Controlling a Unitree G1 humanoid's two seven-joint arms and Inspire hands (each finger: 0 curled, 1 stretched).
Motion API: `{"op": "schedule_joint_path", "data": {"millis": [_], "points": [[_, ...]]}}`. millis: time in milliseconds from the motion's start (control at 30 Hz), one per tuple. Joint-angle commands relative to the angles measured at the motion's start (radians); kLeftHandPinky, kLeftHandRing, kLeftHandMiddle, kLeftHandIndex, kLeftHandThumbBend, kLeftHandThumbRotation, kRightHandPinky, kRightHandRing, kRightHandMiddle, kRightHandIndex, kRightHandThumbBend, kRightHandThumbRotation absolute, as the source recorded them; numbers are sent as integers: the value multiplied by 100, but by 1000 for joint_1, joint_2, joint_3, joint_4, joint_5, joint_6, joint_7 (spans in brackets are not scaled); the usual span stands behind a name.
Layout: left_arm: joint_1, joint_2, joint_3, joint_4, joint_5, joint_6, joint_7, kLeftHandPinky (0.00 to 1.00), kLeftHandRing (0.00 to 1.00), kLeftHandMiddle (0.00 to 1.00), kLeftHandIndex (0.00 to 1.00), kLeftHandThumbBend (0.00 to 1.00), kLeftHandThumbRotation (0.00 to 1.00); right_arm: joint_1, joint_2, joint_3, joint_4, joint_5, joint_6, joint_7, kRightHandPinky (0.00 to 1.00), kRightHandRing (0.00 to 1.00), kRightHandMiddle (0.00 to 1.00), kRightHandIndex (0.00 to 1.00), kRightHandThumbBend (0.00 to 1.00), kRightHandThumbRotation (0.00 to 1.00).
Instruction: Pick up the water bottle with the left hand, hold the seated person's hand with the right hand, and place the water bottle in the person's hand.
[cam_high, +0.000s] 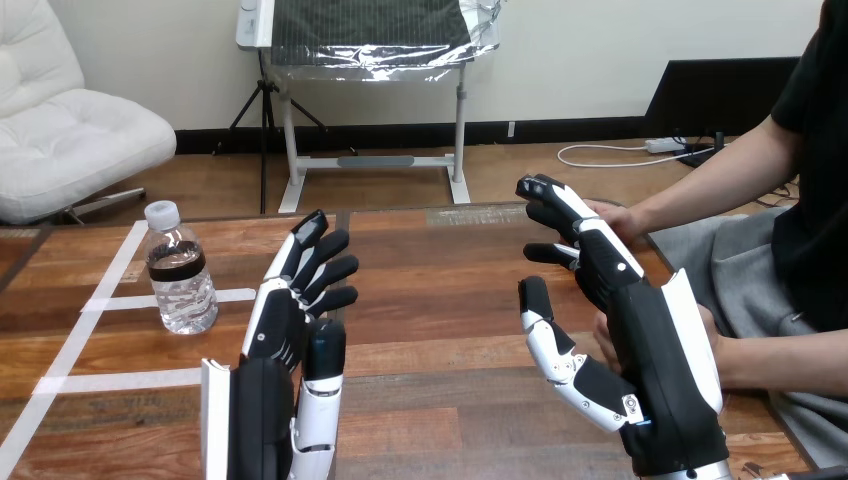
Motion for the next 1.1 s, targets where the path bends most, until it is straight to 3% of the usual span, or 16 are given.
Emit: {"op": "schedule_joint_path", "data": {"millis": [0,200,633,1067], "points": [[-33,-117,32,-52,27,-1,28,71,79,83,87,42,99,-64,10,-9,-3,6,-12,1,76,88,93,86,10,0],[-39,-115,92,-88,90,35,81,73,80,84,88,40,91,-66,12,-7,0,5,-13,-1,76,89,94,86,10,0],[-72,-92,218,-156,241,137,209,84,87,88,90,50,66,-67,14,-7,2,-1,-9,-3,77,90,94,86,10,0],[-137,-27,307,-165,329,200,271,86,89,90,88,56,63,-78,15,-10,18,-22,-20,-14,77,88,93,86,10,0]]}}
